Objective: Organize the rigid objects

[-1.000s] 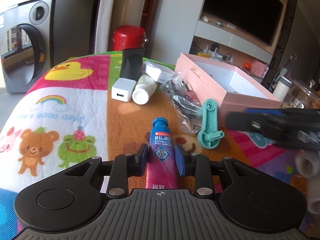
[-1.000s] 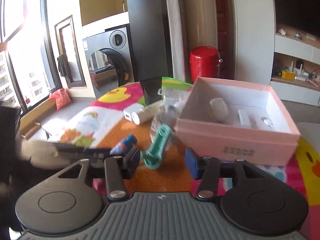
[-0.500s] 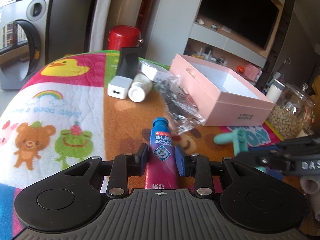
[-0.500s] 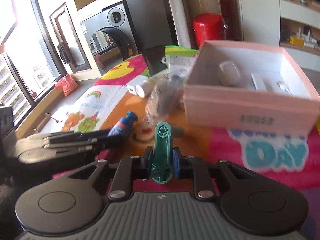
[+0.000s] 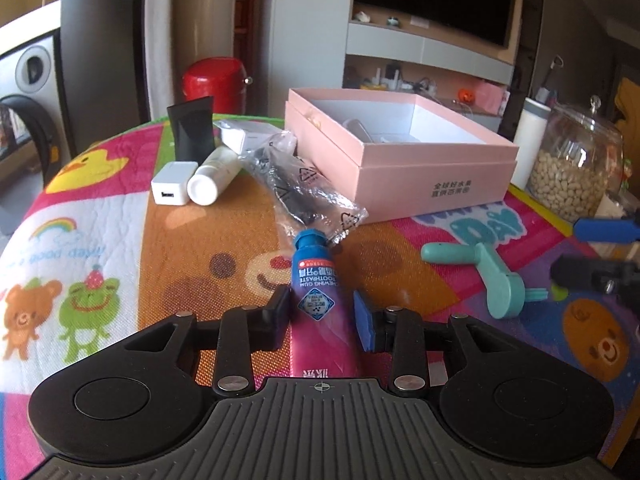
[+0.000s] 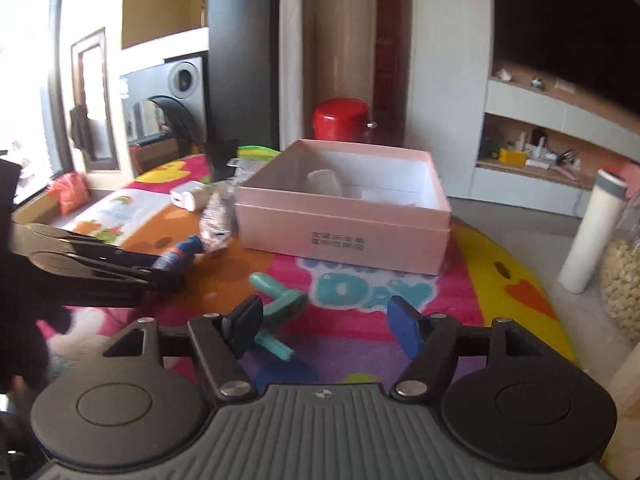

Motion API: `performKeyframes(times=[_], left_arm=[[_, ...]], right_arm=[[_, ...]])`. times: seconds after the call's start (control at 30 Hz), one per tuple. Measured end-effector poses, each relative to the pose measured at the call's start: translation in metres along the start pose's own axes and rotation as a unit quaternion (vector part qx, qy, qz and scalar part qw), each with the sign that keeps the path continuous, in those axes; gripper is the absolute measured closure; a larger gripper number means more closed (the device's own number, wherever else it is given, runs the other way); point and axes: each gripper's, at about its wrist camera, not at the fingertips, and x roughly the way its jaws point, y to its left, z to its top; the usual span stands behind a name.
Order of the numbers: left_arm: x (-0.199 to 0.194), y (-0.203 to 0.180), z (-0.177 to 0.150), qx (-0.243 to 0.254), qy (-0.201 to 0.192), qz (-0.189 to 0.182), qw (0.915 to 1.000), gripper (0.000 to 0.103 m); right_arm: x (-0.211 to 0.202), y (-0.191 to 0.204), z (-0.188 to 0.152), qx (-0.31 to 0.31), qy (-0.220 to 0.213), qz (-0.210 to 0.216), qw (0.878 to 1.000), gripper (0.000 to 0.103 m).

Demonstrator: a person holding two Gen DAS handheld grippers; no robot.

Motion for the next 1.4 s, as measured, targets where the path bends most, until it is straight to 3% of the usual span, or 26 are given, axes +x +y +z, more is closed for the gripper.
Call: performKeyframes(times=[0.2,0.27,0.33,0.4,0.5,0.6,0.7,0.8,0.87,0.93,1.03,1.1,1.13,1.23,1.27,1.3,1.33,1.4], left_arm=[[-0.003,0.011,-0.001,-0.028,-0.007,-0.019,0.9994,0.066],[-0.003,0.011,-0.002,-0.029,-0.009,-0.019,0.9994,0.066],[-0.004,0.012,-0.002,-0.032,-0.011,-0.021,0.9992,0.066],[-0.004,0.013,-0.003,-0.036,-0.012,-0.024,0.9990,0.066],[-0.004,0.014,-0.004,-0.040,-0.015,-0.026,0.9988,0.066],[-0.005,0.015,-0.004,-0.042,-0.016,-0.027,0.9987,0.066],[-0.005,0.016,-0.004,-0.045,-0.016,-0.029,0.9984,0.066],[-0.005,0.017,-0.005,-0.049,-0.017,-0.032,0.9981,0.066],[-0.005,0.018,-0.005,-0.052,-0.017,-0.034,0.9979,0.066],[-0.005,0.019,-0.005,-0.055,-0.018,-0.036,0.9977,0.066],[-0.005,0.020,-0.005,-0.058,-0.018,-0.038,0.9974,0.066],[-0.005,0.020,-0.005,-0.059,-0.019,-0.038,0.9973,0.066],[-0.005,0.020,-0.005,-0.059,-0.019,-0.039,0.9973,0.066],[-0.005,0.020,-0.005,-0.059,-0.019,-0.038,0.9974,0.066],[-0.005,0.020,-0.005,-0.059,-0.019,-0.038,0.9974,0.066],[-0.005,0.020,-0.005,-0.058,-0.018,-0.038,0.9974,0.066],[-0.005,0.019,-0.005,-0.057,-0.018,-0.037,0.9975,0.066],[-0.005,0.017,-0.005,-0.051,-0.018,-0.032,0.9980,0.066]], right_arm=[[0.022,0.020,-0.003,-0.006,0.037,0.040,0.998,0.030],[0.024,0.029,-0.006,-0.040,0.039,0.029,0.998,0.031],[0.023,0.032,-0.010,-0.098,0.021,-0.037,0.994,0.030],[0.023,0.027,-0.014,-0.137,-0.001,-0.128,0.982,0.030],[0.024,0.006,-0.012,-0.112,0.000,-0.184,0.977,0.030],[0.021,-0.013,-0.002,-0.003,0.015,-0.124,0.992,0.029],[0.033,-0.007,0.005,0.053,0.025,-0.061,0.996,0.029],[0.050,0.018,0.008,-0.004,0.024,-0.065,0.998,0.035],[0.059,0.030,0.009,-0.037,0.039,-0.043,0.998,0.070],[0.062,0.038,0.007,-0.056,0.055,-0.021,0.997,0.081],[0.048,0.039,0.002,-0.096,0.052,-0.004,0.994,0.083],[0.040,0.037,-0.004,-0.144,0.044,-0.022,0.988,0.081],[0.035,0.032,-0.008,-0.169,0.038,-0.041,0.984,0.074],[0.032,0.023,-0.017,-0.228,0.004,-0.146,0.963,0.035],[0.029,0.016,-0.018,-0.229,-0.012,-0.178,0.957,0.033],[0.028,0.009,-0.015,-0.210,-0.019,-0.194,0.958,0.033],[0.025,0.002,-0.010,-0.170,-0.017,-0.189,0.967,0.032],[0.019,-0.016,0.003,-0.053,0.000,-0.129,0.990,0.027]])
